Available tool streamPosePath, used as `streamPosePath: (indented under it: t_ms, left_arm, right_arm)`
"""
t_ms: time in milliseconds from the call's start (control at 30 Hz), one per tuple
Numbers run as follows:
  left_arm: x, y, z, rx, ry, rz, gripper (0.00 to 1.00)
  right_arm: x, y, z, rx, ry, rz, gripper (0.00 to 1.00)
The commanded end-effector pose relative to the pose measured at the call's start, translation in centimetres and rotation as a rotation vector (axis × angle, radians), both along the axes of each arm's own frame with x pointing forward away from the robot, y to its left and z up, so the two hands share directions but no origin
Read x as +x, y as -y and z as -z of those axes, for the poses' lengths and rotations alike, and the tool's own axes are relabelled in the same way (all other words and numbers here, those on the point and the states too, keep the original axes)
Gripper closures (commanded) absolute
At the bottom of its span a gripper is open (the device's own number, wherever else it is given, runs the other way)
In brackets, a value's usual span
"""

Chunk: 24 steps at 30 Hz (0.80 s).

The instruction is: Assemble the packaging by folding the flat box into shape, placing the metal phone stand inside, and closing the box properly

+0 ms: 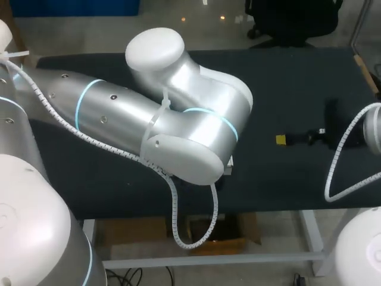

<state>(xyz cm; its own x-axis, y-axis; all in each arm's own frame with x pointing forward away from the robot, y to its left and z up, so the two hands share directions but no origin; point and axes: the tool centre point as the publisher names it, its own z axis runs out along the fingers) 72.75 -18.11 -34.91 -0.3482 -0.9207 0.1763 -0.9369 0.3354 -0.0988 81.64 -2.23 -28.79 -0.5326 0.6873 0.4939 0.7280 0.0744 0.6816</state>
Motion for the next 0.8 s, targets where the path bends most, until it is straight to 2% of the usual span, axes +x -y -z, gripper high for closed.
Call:
streamPosePath:
  t_ms: [33, 67, 133, 200, 367, 533, 800]
  left_arm:
    - [0.4, 0.4, 0.6, 0.009, -0.061, -0.026, 0.0]
    - [0.4, 0.6, 0.6, 0.003, -0.066, -0.024, 0.0]
    - [0.3, 0.8, 0.6, 0.012, -0.076, -0.053, 0.0]
    - [0.1, 1.0, 0.6, 0.018, -0.075, -0.053, 0.0]
    - [0.1, 1.7, 1.3, 0.038, -0.065, -0.08, 0.0]
    - [0.7, 2.3, 2.6, 0.062, -0.025, -0.169, 0.0]
    - [1.2, 2.1, 3.7, 0.092, 0.008, -0.218, 0.0]
  right_arm:
    - [-1.1, 1.5, -1.3, 0.042, 0.191, 0.029, 0.0]
    - [-0.9, 1.7, -1.6, 0.022, 0.216, 0.036, 0.0]
    - [-0.5, 2.4, -2.3, 0.04, 0.279, 0.017, 0.0]
    - [-0.2, 2.9, -2.7, 0.009, 0.341, 0.016, 0.0]
    - [1.1, 4.7, -2.7, -0.008, 0.447, 0.021, 0.0]
    - [2.6, 5.9, -2.2, -0.019, 0.506, 0.047, 0.0]
    - [4.2, 7.3, -2.5, -0.04, 0.566, 0.033, 0.0]
